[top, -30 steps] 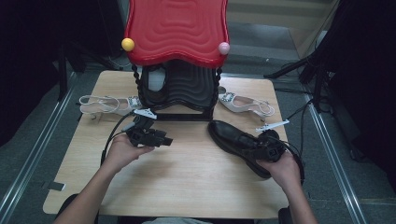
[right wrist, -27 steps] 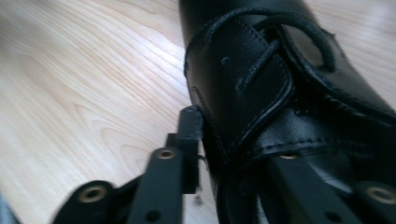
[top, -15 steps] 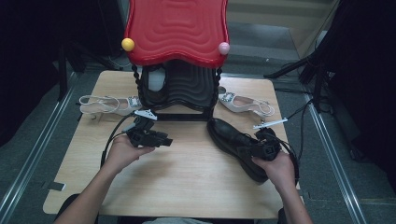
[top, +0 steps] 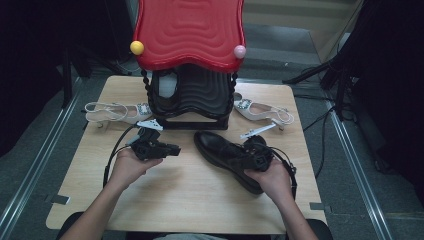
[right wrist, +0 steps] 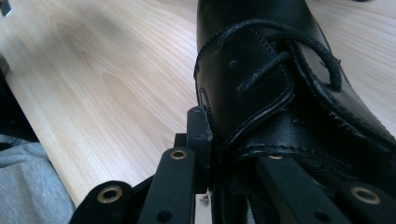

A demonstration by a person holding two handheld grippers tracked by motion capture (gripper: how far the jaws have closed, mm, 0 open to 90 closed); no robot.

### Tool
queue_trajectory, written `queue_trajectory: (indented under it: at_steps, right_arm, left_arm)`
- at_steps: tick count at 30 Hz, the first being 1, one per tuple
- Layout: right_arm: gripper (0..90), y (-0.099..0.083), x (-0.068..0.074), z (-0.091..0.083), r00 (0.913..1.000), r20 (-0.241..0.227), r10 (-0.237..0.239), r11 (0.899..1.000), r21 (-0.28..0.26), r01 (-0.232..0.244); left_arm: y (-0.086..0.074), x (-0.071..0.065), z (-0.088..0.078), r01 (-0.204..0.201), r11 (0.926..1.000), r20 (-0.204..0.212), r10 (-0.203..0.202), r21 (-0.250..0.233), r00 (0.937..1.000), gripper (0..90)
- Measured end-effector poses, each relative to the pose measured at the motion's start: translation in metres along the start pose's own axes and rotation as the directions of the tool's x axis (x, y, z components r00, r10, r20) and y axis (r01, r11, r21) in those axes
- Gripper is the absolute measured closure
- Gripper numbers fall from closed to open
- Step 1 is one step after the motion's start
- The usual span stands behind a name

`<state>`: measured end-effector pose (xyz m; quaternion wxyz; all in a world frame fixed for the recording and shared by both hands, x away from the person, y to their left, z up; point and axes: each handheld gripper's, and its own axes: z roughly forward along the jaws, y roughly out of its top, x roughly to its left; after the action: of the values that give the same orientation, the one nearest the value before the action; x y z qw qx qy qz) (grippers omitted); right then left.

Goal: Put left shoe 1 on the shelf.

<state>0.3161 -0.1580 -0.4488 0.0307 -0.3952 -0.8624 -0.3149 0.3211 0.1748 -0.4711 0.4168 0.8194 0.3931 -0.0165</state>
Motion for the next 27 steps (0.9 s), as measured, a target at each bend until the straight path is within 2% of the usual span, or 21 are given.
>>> queue_trajectory:
  at_steps: [5, 9, 16, 22, 27]
  right_arm:
    - [83.0, 0.013, 0.016, 0.022, 0.9994, -0.023, -0.028, 0.999, 0.030, 0.028]
    - [82.7, 0.020, 0.026, 0.034, 0.9986, -0.024, -0.046, 0.998, 0.040, 0.047]
    - [81.4, 0.021, 0.031, 0.049, 0.9984, -0.025, -0.050, 0.998, 0.034, 0.051]
    - [75.0, 0.018, 0.030, 0.045, 0.9980, -0.032, -0.054, 0.998, 0.017, 0.055]
    - [72.7, 0.013, 0.025, 0.026, 0.9959, -0.046, -0.078, 0.997, -0.023, 0.077]
  left_arm:
    - [-0.004, -0.001, -0.002, -0.002, 0.9999, -0.007, 0.002, -0.016, 1.0000, 81.2]
    - [-0.007, -0.002, -0.002, 0.005, 0.9998, -0.015, -0.006, -0.020, 0.9999, 81.2]
    - [-0.010, -0.003, 0.002, 0.001, 1.0000, -0.028, -0.001, -0.003, 0.9996, 79.7]
    - [-0.010, -0.003, 0.006, 0.012, 0.9999, -0.023, -0.012, 0.001, 0.9997, 81.5]
    - [-0.009, -0.005, 0.009, 0.027, 0.9996, -0.019, -0.027, -0.011, 0.9995, 84.7]
